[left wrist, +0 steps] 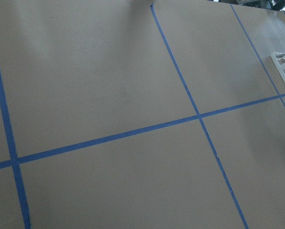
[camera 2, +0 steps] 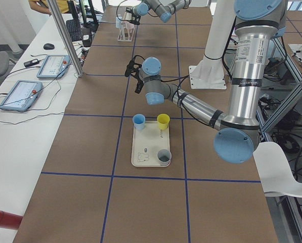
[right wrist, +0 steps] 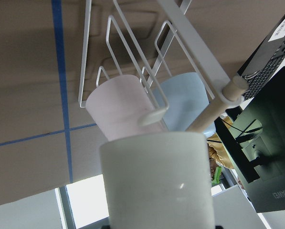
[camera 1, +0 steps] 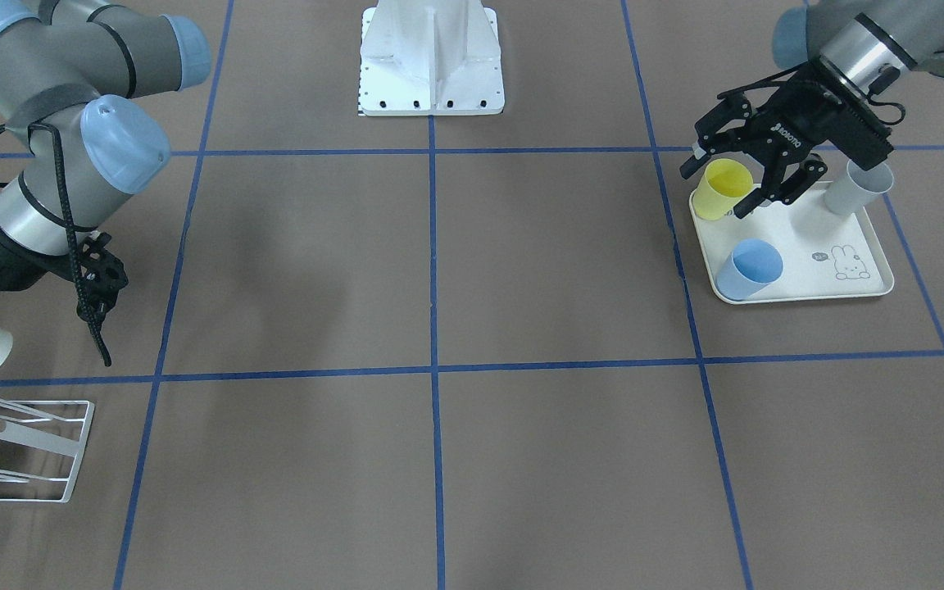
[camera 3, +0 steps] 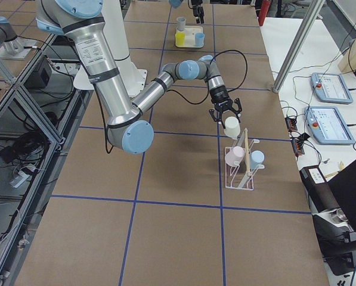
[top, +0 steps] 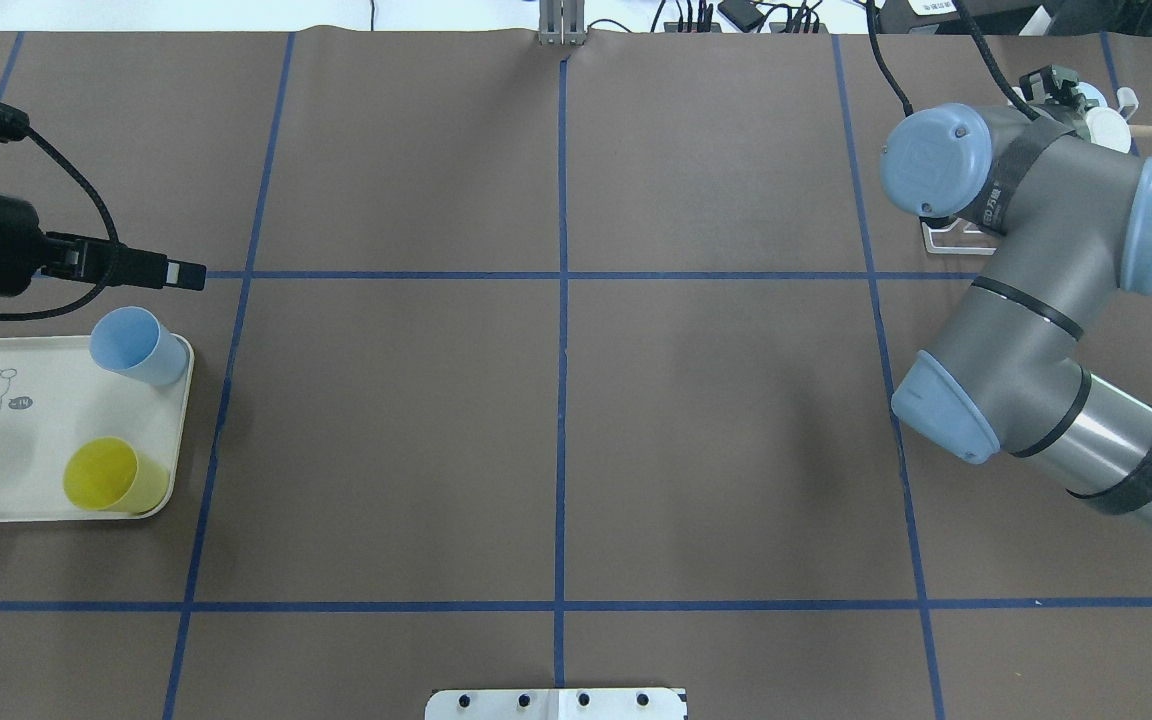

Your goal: Transfer IKEA cup to right arm and place on rack

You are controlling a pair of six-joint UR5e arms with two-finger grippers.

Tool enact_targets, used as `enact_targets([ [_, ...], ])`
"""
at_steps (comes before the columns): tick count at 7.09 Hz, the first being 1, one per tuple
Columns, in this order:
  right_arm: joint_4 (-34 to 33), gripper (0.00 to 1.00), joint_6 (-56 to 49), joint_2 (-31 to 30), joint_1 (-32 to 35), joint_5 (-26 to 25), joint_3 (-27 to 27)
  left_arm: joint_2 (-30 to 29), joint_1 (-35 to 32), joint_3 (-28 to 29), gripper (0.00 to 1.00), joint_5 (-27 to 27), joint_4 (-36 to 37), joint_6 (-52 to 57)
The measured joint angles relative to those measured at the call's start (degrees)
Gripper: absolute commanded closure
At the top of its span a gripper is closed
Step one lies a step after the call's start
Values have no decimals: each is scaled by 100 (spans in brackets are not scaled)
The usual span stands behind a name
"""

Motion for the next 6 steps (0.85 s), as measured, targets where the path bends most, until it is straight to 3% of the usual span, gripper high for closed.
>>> enact_targets([
  [6,342,100,-24,30,34,-79,-360,0,0,-24,0,-6,-6,-2],
])
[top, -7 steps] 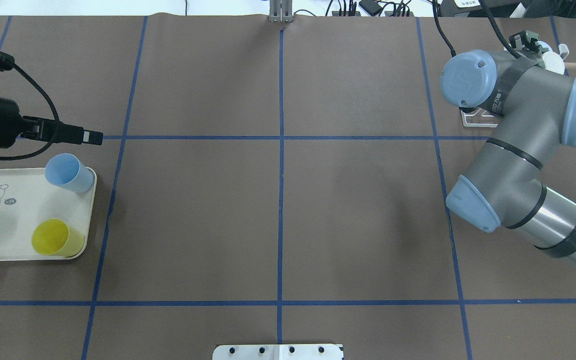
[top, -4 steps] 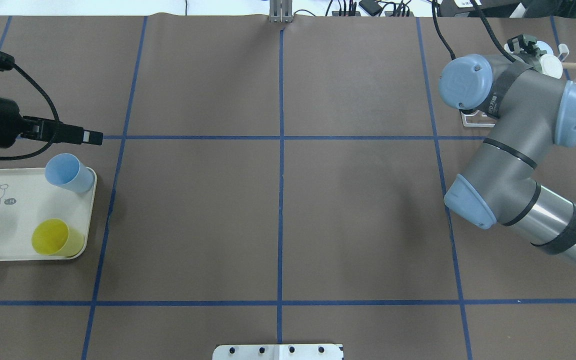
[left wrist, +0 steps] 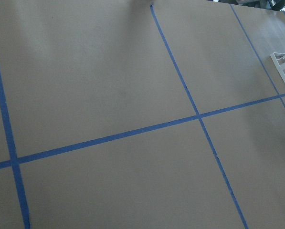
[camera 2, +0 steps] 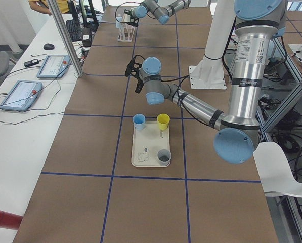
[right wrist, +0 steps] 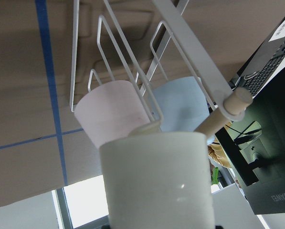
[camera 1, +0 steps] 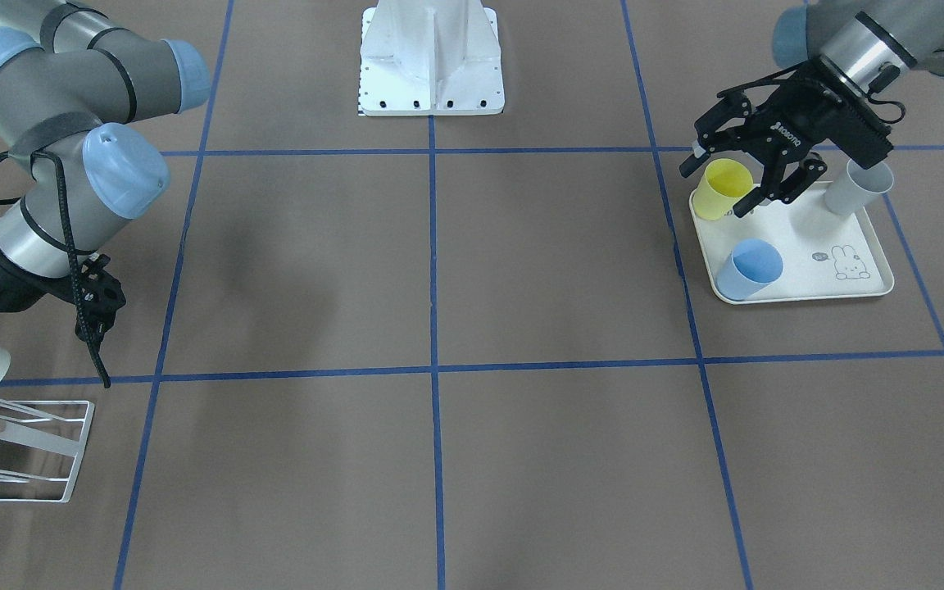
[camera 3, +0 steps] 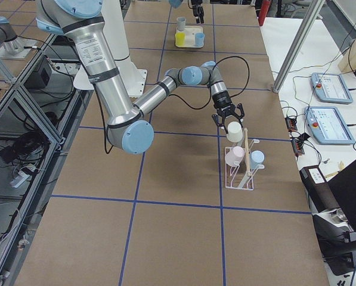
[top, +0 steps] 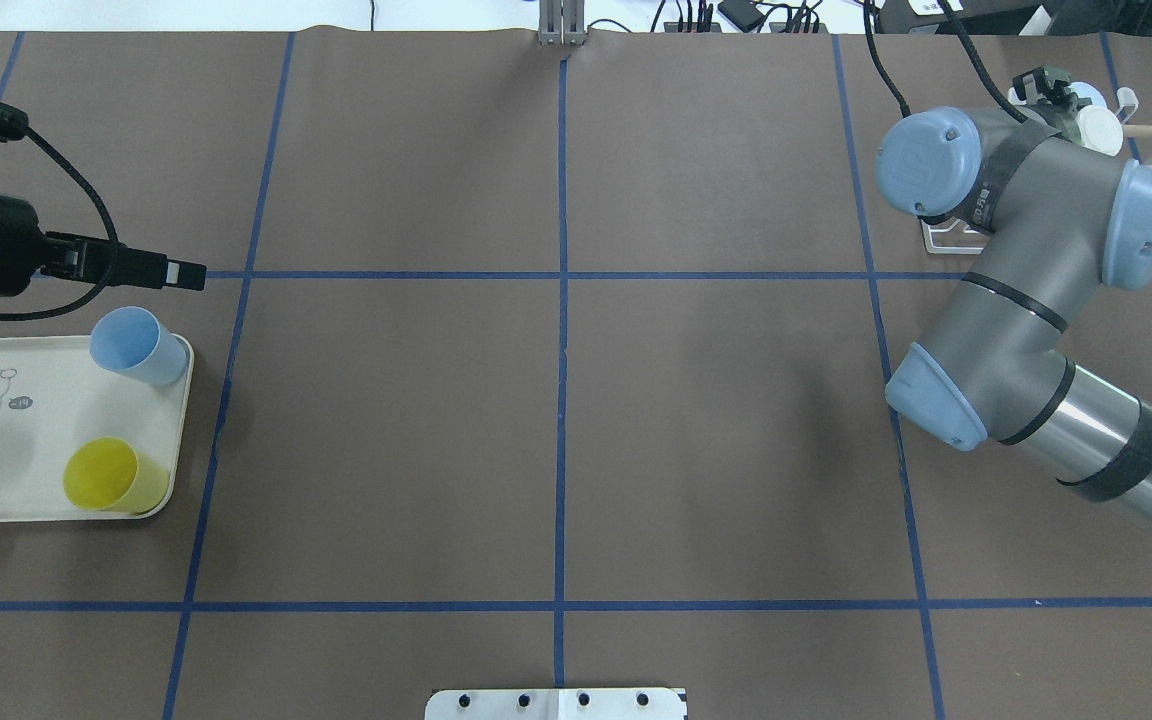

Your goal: Transfer IKEA cup to right arm and place on rack

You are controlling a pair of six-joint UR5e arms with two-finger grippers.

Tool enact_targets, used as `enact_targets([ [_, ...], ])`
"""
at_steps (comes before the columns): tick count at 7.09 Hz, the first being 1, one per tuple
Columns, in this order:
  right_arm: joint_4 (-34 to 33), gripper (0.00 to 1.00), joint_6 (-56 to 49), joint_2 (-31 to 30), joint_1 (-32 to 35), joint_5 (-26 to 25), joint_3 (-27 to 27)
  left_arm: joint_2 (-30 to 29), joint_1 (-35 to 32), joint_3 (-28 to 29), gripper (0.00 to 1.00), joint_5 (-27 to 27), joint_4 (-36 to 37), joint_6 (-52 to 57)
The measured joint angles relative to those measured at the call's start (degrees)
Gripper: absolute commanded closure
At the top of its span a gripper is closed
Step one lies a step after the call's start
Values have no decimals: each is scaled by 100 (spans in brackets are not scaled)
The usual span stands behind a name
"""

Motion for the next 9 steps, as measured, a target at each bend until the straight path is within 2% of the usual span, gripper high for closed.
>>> enact_targets([
  [2,275,100,-142,7,1,-2,-196,0,0,-19,0,0,0,-6],
  [3,347,83,-239,13,-1,-2,-234,0,0,-25,0,1,1,-6],
  [4,374,45,-306,18,-10,-1,-251,0,0,-30,0,-1,-1,-6],
  [5,383,15,-478,20,-15,1,-269,0,0,-32,0,-4,0,-7],
  [6,386,2,-730,20,-16,0,-286,2,0,-41,0,-11,3,-6],
  [9,403,2,-925,30,-23,-2,-281,28,0,-74,0,-30,6,-7],
])
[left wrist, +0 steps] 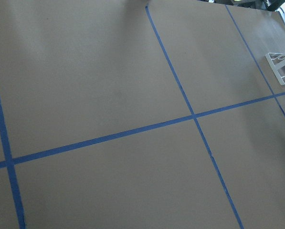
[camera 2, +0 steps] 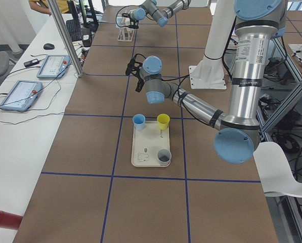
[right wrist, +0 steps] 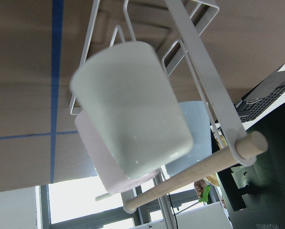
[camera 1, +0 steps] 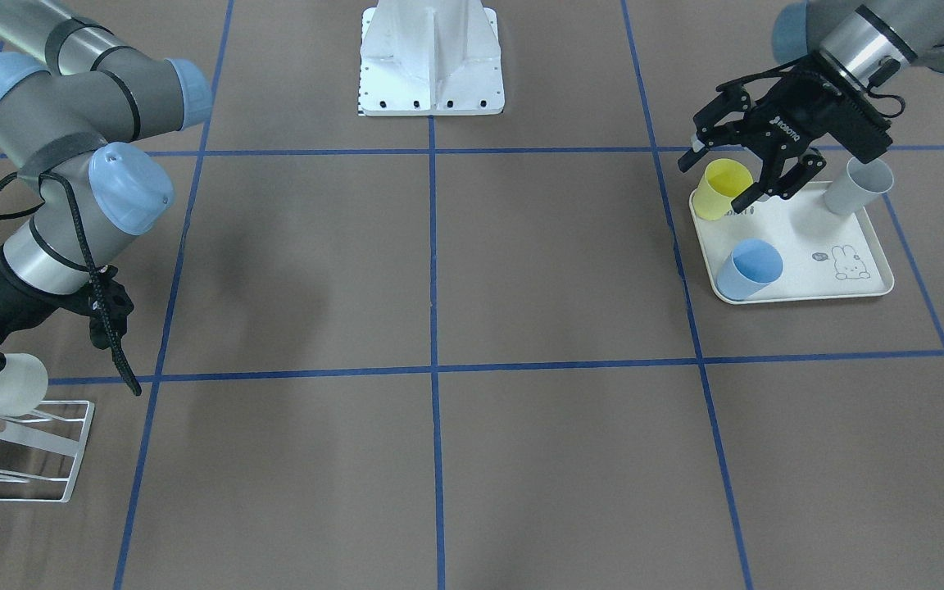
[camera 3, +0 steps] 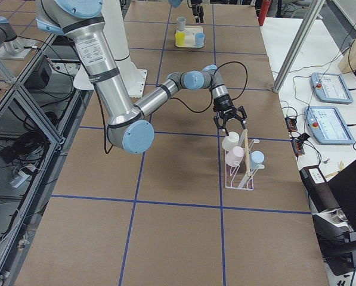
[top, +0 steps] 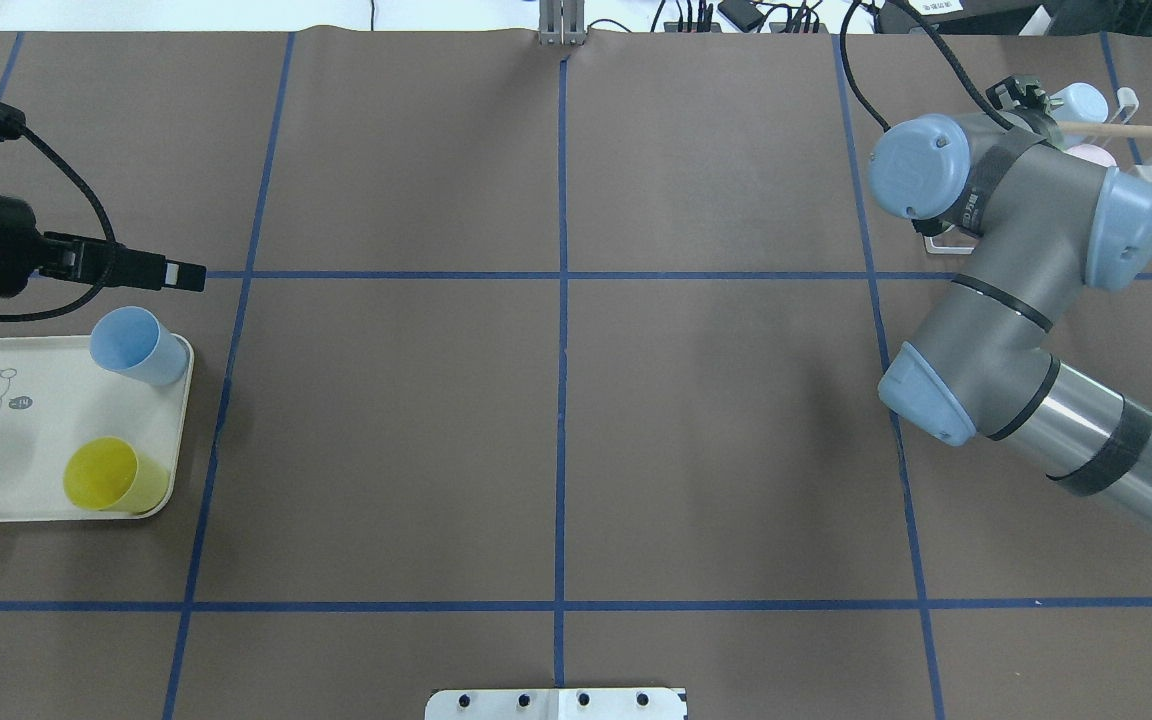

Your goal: Transfer IKEA cup to right arm and place on rack

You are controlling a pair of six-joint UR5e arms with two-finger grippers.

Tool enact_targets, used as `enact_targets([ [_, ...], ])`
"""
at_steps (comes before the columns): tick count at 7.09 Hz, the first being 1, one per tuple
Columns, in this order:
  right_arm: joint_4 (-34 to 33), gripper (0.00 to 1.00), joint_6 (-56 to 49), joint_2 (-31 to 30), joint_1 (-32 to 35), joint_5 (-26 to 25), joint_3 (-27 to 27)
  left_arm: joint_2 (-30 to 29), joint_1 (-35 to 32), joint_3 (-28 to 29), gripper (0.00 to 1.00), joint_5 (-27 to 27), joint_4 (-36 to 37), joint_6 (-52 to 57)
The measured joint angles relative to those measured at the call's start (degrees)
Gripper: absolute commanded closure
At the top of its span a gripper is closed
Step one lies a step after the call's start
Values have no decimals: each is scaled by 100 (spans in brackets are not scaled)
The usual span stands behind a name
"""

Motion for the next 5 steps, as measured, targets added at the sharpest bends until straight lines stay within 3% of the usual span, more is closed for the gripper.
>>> enact_targets([
  [3,0,2,134,207,5,29,95,261,-16,-51,0,18,-9,146],
  [5,-5,2,842,337,4,394,440,742,-80,-53,0,155,-27,775],
])
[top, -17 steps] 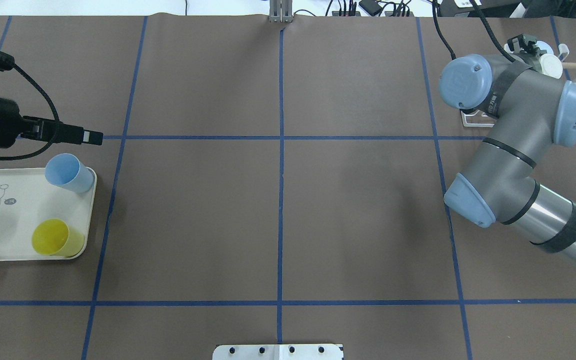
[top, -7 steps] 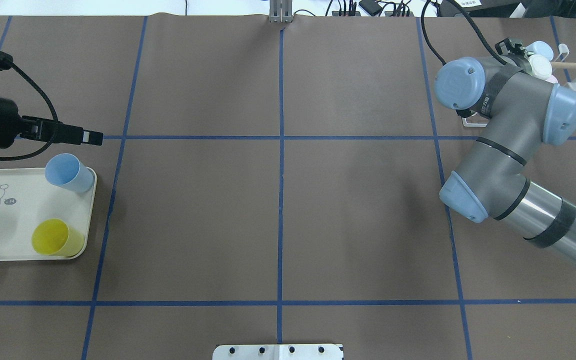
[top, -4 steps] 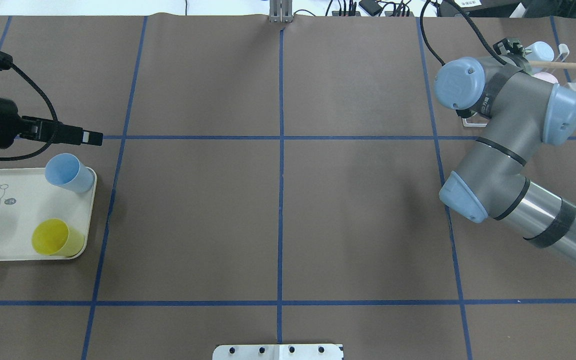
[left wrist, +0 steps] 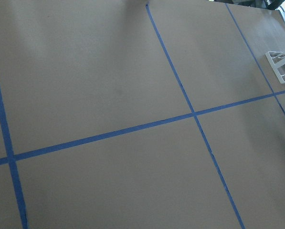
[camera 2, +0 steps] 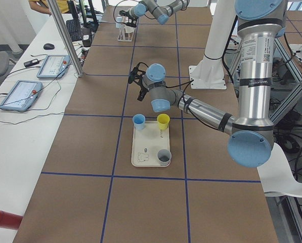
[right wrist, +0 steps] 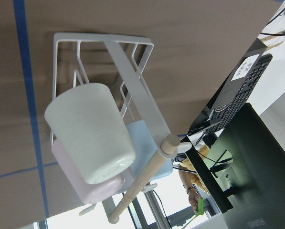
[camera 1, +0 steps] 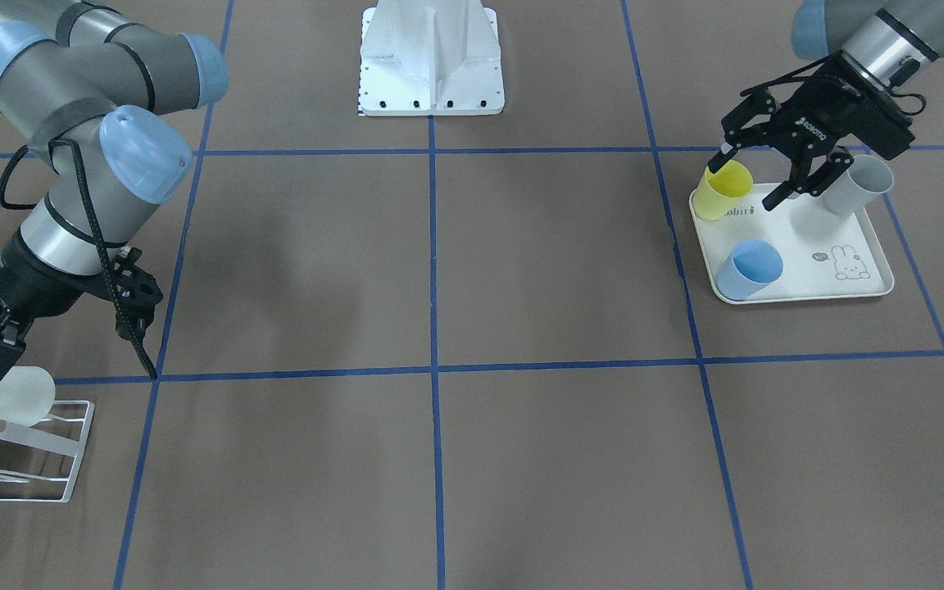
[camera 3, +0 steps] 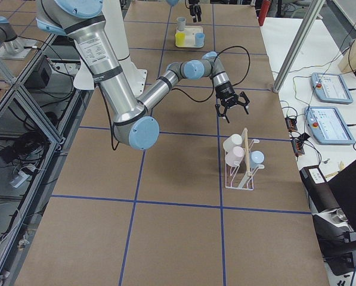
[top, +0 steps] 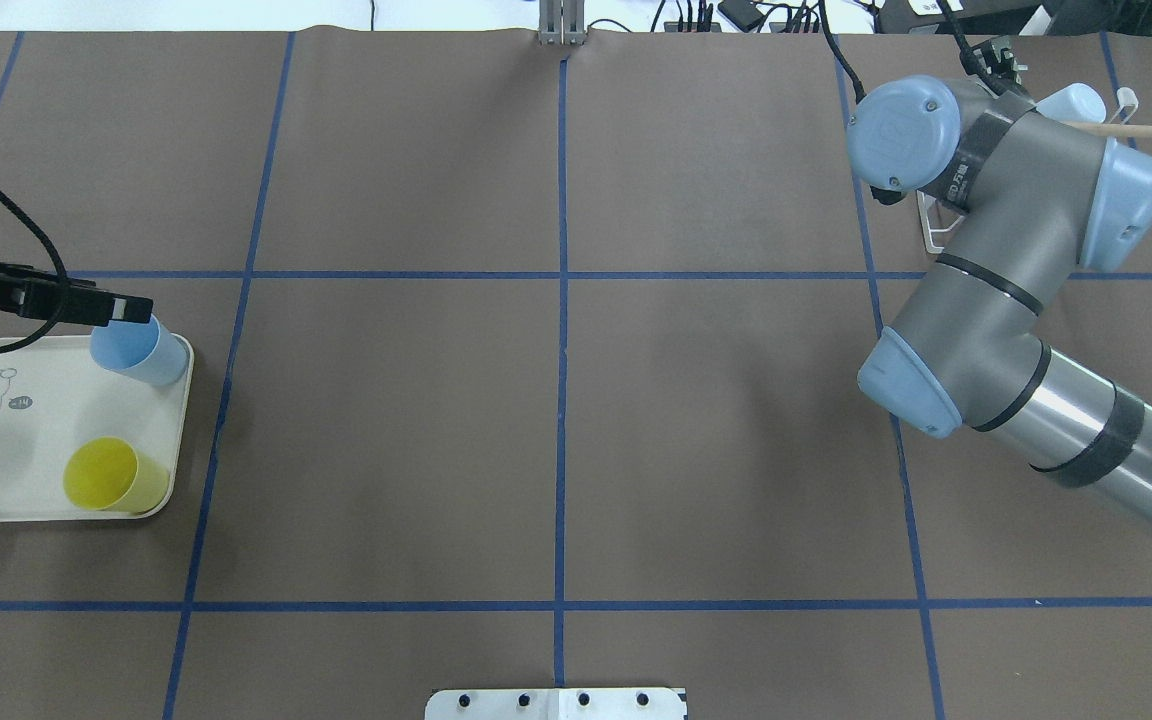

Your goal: Transfer IKEA cup to right arm and place on rack

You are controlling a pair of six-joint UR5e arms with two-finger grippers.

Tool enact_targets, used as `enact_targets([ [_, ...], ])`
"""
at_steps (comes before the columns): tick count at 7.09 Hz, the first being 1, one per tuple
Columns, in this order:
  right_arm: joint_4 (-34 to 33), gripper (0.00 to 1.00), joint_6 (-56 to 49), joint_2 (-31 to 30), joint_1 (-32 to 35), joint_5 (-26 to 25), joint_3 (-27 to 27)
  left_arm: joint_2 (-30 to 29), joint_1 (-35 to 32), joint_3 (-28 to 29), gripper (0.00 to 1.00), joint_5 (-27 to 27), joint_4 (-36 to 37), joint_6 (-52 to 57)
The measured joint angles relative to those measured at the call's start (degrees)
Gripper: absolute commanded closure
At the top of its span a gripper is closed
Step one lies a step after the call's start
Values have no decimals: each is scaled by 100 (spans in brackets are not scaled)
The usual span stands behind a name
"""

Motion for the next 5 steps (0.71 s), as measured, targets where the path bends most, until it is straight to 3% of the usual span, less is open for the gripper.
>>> enact_targets([
  [2,-1,2,1037,-36,-61,657,481,369,4,71,0,764,-7,325],
  [5,212,2,2463,-93,-203,1591,1167,403,183,448,0,1678,-2,370],
])
